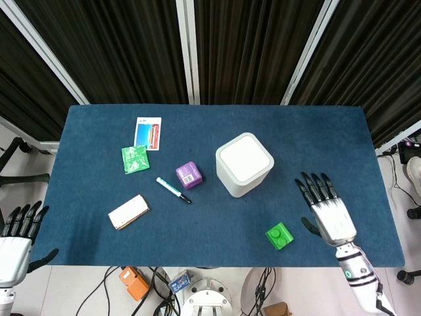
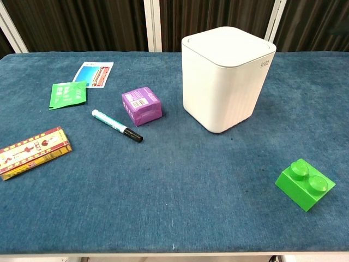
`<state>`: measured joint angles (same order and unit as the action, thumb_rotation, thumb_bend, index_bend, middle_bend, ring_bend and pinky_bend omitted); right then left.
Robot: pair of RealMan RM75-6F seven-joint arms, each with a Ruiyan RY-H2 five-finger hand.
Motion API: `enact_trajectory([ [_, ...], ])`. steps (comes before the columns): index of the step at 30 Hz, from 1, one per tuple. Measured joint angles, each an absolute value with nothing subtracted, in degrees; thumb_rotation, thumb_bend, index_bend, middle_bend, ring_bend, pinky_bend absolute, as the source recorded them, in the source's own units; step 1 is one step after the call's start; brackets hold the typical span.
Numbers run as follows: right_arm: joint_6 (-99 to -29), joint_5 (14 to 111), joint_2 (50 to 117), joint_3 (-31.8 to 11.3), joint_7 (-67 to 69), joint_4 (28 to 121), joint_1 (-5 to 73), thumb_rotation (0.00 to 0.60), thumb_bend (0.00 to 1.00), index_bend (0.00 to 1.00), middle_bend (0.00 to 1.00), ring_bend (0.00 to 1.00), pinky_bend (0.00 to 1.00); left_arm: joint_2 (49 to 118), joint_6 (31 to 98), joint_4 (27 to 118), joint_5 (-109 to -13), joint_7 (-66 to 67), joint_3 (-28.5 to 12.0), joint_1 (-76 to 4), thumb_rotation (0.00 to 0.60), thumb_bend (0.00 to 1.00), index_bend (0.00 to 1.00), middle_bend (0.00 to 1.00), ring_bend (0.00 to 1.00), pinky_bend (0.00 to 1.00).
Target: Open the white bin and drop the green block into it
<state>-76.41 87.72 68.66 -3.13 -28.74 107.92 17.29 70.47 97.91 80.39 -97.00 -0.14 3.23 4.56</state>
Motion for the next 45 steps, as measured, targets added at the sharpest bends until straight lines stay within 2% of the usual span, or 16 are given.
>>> enact_trajectory([
  [5, -68.0, 76.9, 69.2, -9.6, -34.4, 111.4, 25.1, 0.600, 0.38, 0.00, 0.12, 0.00, 0.00, 70.1, 97.7, 80.5, -96.7, -0.8, 3.1, 4.4, 0.600, 0.08, 0.00, 0.00, 0.00, 0.01],
  [11, -60.1, 69.7, 71.5, -13.1, -35.2, 111.3, 32.5, 0.600, 0.38, 0.00, 0.16, 0.00, 0.00, 70.1, 97.6, 80.4, -97.0, -0.8, 3.2, 4.4, 0.600, 0.08, 0.00, 0.00, 0.00, 0.01],
  [20, -57.9, 67.9, 75.0, -11.5, -34.7, 108.0, 35.8, 0.600, 0.38, 0.00, 0.22, 0.00, 0.00, 70.1, 98.1, 80.1, -97.2, -1.2, 3.3, 4.5, 0.600, 0.08, 0.00, 0.00, 0.00, 0.01],
  [25, -58.6, 69.1, 75.9, -10.0, -34.3, 106.8, 36.0, 0.600, 0.38, 0.00, 0.31, 0.00, 0.00, 70.1, 97.9, 80.1, -97.3, -1.2, 3.3, 4.4, 0.600, 0.08, 0.00, 0.00, 0.00, 0.01],
  [32, -59.5, 68.2, 76.1, -9.2, -34.4, 106.4, 36.4, 0.600, 0.38, 0.00, 0.33, 0.00, 0.00, 70.1, 98.2, 80.1, -97.3, -1.2, 3.2, 4.5, 0.600, 0.08, 0.00, 0.00, 0.00, 0.01],
  [34, -60.2, 68.6, 75.9, -9.3, -34.1, 106.6, 36.3, 0.600, 0.38, 0.00, 0.27, 0.00, 0.00, 70.1, 98.1, 80.1, -97.3, -1.2, 3.2, 4.5, 0.600, 0.08, 0.00, 0.00, 0.00, 0.01],
  [37, -62.7, 70.8, 75.7, -9.6, -32.7, 106.9, 35.7, 0.600, 0.38, 0.00, 0.10, 0.00, 0.00, 70.0, 98.1, 80.1, -97.3, -1.3, 3.3, 4.5, 0.600, 0.08, 0.00, 0.00, 0.00, 0.01],
  [39, -65.1, 74.0, 75.5, -9.6, -31.1, 106.8, 34.9, 0.600, 0.38, 0.00, 0.04, 0.00, 0.00, 70.0, 98.3, 80.1, -97.4, -1.3, 3.2, 4.5, 0.600, 0.08, 0.00, 0.00, 0.00, 0.01],
  [43, -70.7, 82.1, 74.1, -7.9, -28.3, 107.0, 32.1, 0.600, 0.38, 0.00, 0.00, 0.00, 0.00, 70.0, 98.0, 80.1, -97.3, -1.4, 3.2, 4.4, 0.600, 0.08, 0.00, 0.00, 0.00, 0.01],
  [45, -73.6, 86.5, 72.7, -5.6, -26.9, 107.2, 29.8, 0.600, 0.38, 0.00, 0.00, 0.00, 0.00, 70.0, 97.8, 80.2, -97.2, -1.2, 3.2, 4.3, 0.600, 0.08, 0.00, 0.00, 0.00, 0.01],
])
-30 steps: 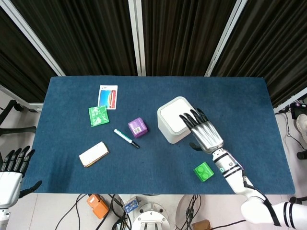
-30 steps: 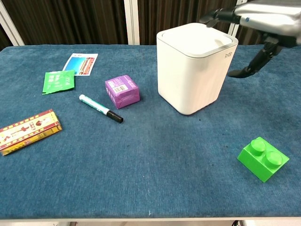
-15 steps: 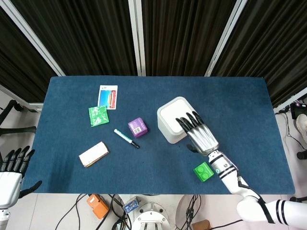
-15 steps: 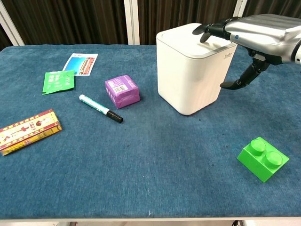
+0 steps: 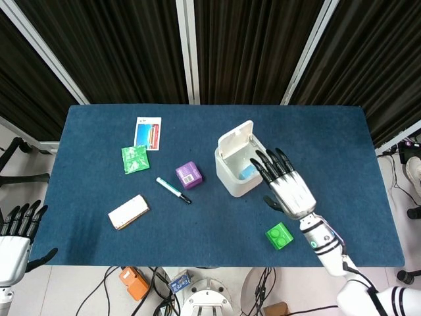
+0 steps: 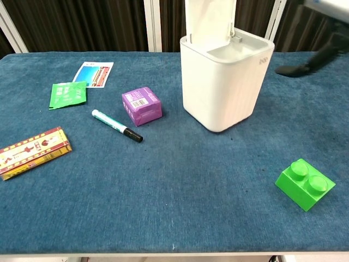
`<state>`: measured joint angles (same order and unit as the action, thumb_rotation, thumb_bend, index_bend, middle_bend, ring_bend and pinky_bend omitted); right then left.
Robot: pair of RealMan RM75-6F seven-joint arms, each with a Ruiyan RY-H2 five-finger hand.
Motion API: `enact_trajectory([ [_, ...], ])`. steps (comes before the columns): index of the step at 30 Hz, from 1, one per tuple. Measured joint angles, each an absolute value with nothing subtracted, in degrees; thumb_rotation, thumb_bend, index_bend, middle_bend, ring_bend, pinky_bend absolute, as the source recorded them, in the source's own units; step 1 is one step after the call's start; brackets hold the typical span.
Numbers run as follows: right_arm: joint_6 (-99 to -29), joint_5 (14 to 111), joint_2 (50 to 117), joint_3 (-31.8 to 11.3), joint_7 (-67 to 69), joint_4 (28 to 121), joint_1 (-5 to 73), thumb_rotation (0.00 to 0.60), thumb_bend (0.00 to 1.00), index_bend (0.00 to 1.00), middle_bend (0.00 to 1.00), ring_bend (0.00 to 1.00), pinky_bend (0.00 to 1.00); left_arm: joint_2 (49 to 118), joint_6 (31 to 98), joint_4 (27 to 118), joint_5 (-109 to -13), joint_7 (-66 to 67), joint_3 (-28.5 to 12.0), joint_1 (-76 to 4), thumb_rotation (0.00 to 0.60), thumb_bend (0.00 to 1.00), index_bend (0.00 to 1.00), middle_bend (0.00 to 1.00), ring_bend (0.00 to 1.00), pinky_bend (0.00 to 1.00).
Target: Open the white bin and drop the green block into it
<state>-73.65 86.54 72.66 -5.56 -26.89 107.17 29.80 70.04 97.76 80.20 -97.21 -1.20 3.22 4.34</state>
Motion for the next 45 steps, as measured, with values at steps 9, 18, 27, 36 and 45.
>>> enact_trajectory([
  [9, -74.3, 94.7, 68.1, 7.6, -25.1, 105.3, 22.1, 0.600, 0.37, 0.00, 0.00, 0.00, 0.00, 70.4, 97.4, 80.4, -97.4, 0.0, 3.4, 4.3, 0.600, 0.08, 0.00, 0.00, 0.00, 0.01],
  [18, -63.9, 91.5, 70.9, 8.7, -25.6, 101.2, 22.6, 0.600, 0.37, 0.00, 0.00, 0.00, 0.00, 70.5, 97.5, 80.3, -97.5, 0.1, 3.5, 4.3, 0.600, 0.08, 0.00, 0.00, 0.00, 0.01],
  [27, -58.0, 86.8, 73.7, 7.8, -27.9, 99.3, 24.1, 0.600, 0.37, 0.10, 0.23, 0.09, 0.01, 70.5, 97.5, 80.3, -97.5, 0.1, 3.5, 4.3, 0.600, 0.08, 0.00, 0.00, 0.00, 0.01],
  [36, -62.4, 89.2, 75.7, 6.5, -26.7, 96.5, 22.7, 0.600, 0.37, 0.73, 0.73, 0.60, 0.48, 70.5, 97.5, 80.3, -97.5, 0.1, 3.5, 4.3, 0.600, 0.08, 0.00, 0.00, 0.00, 0.01],
  [45, -70.3, 91.4, 75.3, 1.0, -24.6, 98.9, 22.6, 0.600, 0.37, 0.71, 0.73, 0.60, 0.48, 70.5, 97.5, 80.3, -97.5, 0.1, 3.5, 4.3, 0.600, 0.08, 0.00, 0.00, 0.00, 0.01],
])
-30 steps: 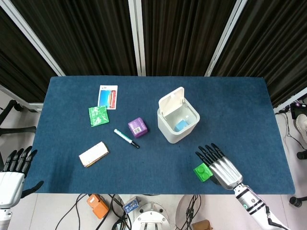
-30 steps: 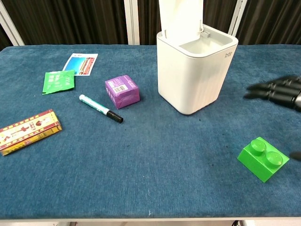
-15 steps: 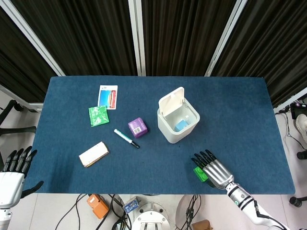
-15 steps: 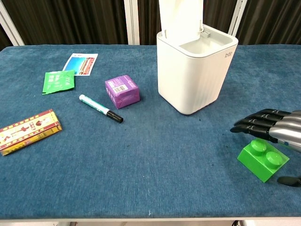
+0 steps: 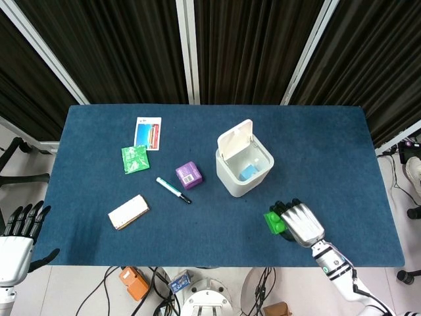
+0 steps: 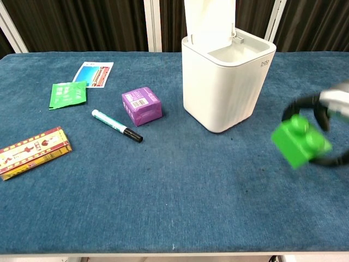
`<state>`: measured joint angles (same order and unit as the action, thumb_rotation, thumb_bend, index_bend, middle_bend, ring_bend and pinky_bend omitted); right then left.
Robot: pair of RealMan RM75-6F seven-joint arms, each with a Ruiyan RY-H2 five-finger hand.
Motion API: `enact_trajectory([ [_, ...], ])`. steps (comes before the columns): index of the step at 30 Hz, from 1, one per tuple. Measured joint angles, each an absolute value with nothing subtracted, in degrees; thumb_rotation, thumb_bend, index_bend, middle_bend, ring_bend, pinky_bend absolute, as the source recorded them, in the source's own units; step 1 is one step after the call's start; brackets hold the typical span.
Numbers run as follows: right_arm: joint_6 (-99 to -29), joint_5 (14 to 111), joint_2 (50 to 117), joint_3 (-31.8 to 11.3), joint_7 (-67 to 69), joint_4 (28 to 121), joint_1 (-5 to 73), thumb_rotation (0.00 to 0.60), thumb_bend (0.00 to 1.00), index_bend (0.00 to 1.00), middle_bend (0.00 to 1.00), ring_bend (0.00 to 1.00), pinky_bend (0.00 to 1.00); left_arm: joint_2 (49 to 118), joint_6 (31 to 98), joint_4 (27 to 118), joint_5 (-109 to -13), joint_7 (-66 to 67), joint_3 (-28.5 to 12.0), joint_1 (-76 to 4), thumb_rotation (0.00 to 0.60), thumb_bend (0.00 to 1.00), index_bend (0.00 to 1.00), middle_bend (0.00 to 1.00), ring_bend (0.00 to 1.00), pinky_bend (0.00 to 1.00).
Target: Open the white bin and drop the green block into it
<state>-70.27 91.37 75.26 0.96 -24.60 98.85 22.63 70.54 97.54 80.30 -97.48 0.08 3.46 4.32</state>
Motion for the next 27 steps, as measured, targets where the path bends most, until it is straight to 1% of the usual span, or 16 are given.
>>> enact_trajectory([
  [4, -71.1, 89.0, 75.1, -5.8, -26.5, 102.5, 24.7, 0.600, 0.37, 0.70, 0.73, 0.59, 0.47, 70.5, 97.5, 80.3, -97.5, 0.1, 3.5, 4.3, 0.600, 0.08, 0.00, 0.00, 0.00, 0.01],
  [7, -69.9, 83.6, 75.7, -11.1, -29.9, 104.6, 27.6, 0.600, 0.37, 0.67, 0.73, 0.56, 0.45, 70.5, 97.5, 80.3, -97.5, 0.1, 3.5, 4.3, 0.600, 0.08, 0.00, 0.00, 0.00, 0.01],
  [11, -67.5, 72.6, 78.1, -17.4, -36.7, 105.5, 33.4, 0.600, 0.37, 0.64, 0.73, 0.53, 0.43, 70.5, 97.5, 80.3, -97.5, 0.1, 3.5, 4.3, 0.600, 0.08, 0.00, 0.00, 0.00, 0.01],
  [12, -67.0, 70.1, 78.9, -18.4, -38.5, 105.5, 34.8, 0.600, 0.37, 0.61, 0.72, 0.51, 0.42, 70.5, 97.5, 80.3, -97.5, 0.1, 3.5, 4.3, 0.600, 0.08, 0.00, 0.00, 0.00, 0.01],
  [13, -66.6, 67.7, 79.7, -19.3, -40.5, 105.4, 36.2, 0.600, 0.37, 0.56, 0.68, 0.49, 0.41, 70.5, 97.5, 80.3, -97.5, 0.1, 3.5, 4.3, 0.600, 0.08, 0.00, 0.00, 0.00, 0.01],
  [14, -66.1, 64.8, 80.9, -20.3, -43.1, 105.1, 38.1, 0.600, 0.37, 0.49, 0.63, 0.45, 0.39, 70.5, 97.5, 80.3, -97.5, 0.1, 3.5, 4.3, 0.600, 0.08, 0.00, 0.00, 0.00, 0.01],
  [15, -65.7, 62.7, 81.9, -20.9, -44.9, 104.9, 39.6, 0.600, 0.37, 0.40, 0.57, 0.41, 0.38, 70.5, 97.5, 80.3, -97.5, 0.1, 3.5, 4.3, 0.600, 0.08, 0.00, 0.00, 0.00, 0.01],
  [16, -65.4, 60.9, 82.9, -21.4, -46.6, 104.7, 41.1, 0.600, 0.37, 0.26, 0.48, 0.35, 0.35, 70.5, 97.5, 80.3, -97.5, 0.1, 3.5, 4.3, 0.600, 0.08, 0.00, 0.00, 0.00, 0.01],
  [18, -64.2, 57.8, 84.7, -22.0, -48.6, 104.3, 43.8, 0.600, 0.37, 0.09, 0.37, 0.27, 0.30, 70.5, 97.5, 80.3, -97.5, 0.1, 3.5, 4.3, 0.600, 0.08, 0.00, 0.00, 0.00, 0.01],
  [19, -63.7, 57.2, 85.0, -22.0, -48.8, 104.2, 44.5, 0.600, 0.37, 0.03, 0.32, 0.22, 0.28, 70.5, 97.5, 80.3, -97.5, 0.1, 3.5, 4.3, 0.600, 0.08, 0.00, 0.00, 0.00, 0.01],
  [20, -63.4, 56.8, 85.0, -21.7, -48.7, 104.4, 44.8, 0.600, 0.37, 0.00, 0.28, 0.19, 0.26, 70.5, 97.5, 80.3, -97.5, 0.1, 3.5, 4.3, 0.600, 0.08, 0.00, 0.00, 0.00, 0.01],
  [22, -63.5, 56.7, 84.2, -21.0, -48.7, 105.3, 44.7, 0.600, 0.37, 0.00, 0.21, 0.14, 0.22, 70.5, 97.5, 80.3, -97.5, 0.1, 3.5, 4.3, 0.600, 0.08, 0.00, 0.00, 0.00, 0.01],
  [27, -65.4, 57.3, 80.1, -18.5, -48.6, 109.8, 42.9, 0.600, 0.34, 0.00, 0.14, 0.09, 0.20, 70.5, 97.5, 80.3, -97.5, 0.1, 3.5, 4.3, 0.600, 0.08, 0.00, 0.00, 0.00, 0.01],
])
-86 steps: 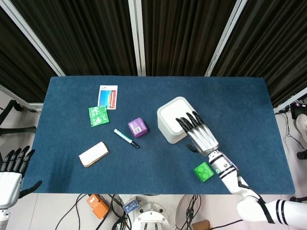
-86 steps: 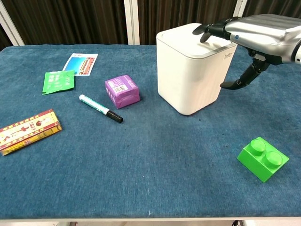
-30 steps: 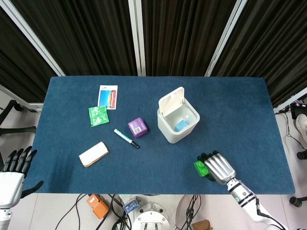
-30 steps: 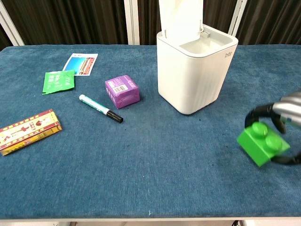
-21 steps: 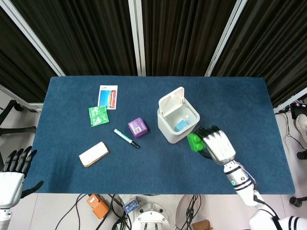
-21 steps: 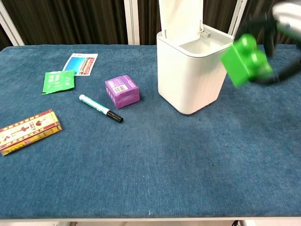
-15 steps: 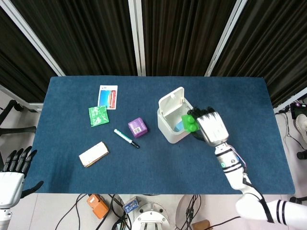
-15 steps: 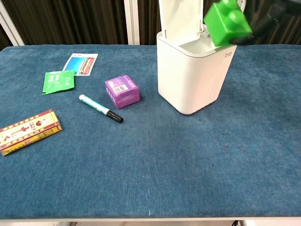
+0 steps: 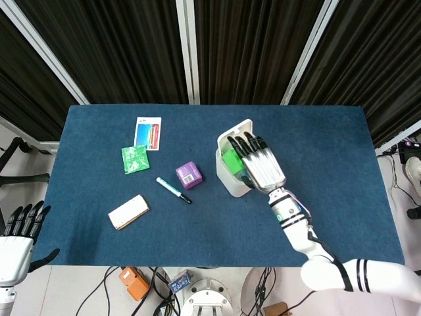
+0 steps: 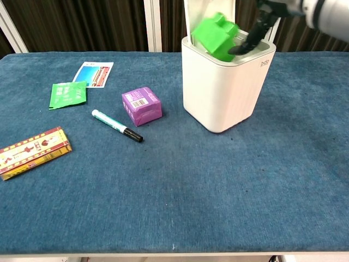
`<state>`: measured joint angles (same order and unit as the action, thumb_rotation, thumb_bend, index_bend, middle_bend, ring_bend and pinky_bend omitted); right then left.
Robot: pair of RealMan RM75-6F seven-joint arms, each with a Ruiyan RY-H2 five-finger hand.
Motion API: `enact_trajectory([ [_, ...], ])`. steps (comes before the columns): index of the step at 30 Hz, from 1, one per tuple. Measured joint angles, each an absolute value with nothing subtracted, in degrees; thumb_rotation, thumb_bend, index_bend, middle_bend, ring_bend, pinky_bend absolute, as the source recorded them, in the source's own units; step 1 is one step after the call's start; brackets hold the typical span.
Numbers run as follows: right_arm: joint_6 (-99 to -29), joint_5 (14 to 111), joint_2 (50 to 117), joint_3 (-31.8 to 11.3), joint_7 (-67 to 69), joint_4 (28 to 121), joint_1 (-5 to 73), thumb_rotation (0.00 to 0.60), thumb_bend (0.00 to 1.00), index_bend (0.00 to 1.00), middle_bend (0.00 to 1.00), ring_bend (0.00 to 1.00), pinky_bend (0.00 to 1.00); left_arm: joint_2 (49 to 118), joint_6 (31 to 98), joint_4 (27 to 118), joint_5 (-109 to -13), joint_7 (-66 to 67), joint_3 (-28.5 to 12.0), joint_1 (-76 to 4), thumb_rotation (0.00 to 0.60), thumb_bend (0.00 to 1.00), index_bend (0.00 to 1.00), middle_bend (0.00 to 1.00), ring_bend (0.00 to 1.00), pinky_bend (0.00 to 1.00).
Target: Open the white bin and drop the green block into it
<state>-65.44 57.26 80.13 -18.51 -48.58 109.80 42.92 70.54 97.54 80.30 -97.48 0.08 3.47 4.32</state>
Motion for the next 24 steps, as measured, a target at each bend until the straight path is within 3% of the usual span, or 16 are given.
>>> enact_trajectory([
  [7, -70.4, 65.0, 71.8, -13.1, -44.7, 115.9, 36.5, 0.600, 0.33, 0.00, 0.07, 0.01, 0.14, 70.5, 97.5, 80.3, -97.5, 0.1, 3.5, 4.3, 0.600, 0.08, 0.00, 0.00, 0.00, 0.01],
  [13, -80.5, 81.3, 66.9, -2.7, -39.6, 115.9, 25.2, 0.600, 0.33, 0.00, 0.02, 0.00, 0.01, 70.5, 97.5, 80.3, -97.5, 0.1, 3.5, 4.3, 0.600, 0.08, 0.00, 0.00, 0.00, 0.01],
  [17, -91.2, 91.0, 66.4, 5.2, -34.2, 109.4, 13.6, 0.600, 0.33, 0.00, 0.00, 0.00, 0.00, 70.5, 97.5, 80.3, -97.5, 0.1, 3.5, 4.3, 0.600, 0.08, 0.00, 0.00, 0.00, 0.01],
  [24, -99.3, 92.5, 70.4, 10.4, -18.9, 92.0, 2.2, 0.600, 0.33, 0.00, 0.00, 0.00, 0.00, 70.5, 97.5, 80.3, -97.5, 0.1, 3.5, 4.3, 0.600, 0.08, 0.00, 0.00, 0.00, 0.01],
])
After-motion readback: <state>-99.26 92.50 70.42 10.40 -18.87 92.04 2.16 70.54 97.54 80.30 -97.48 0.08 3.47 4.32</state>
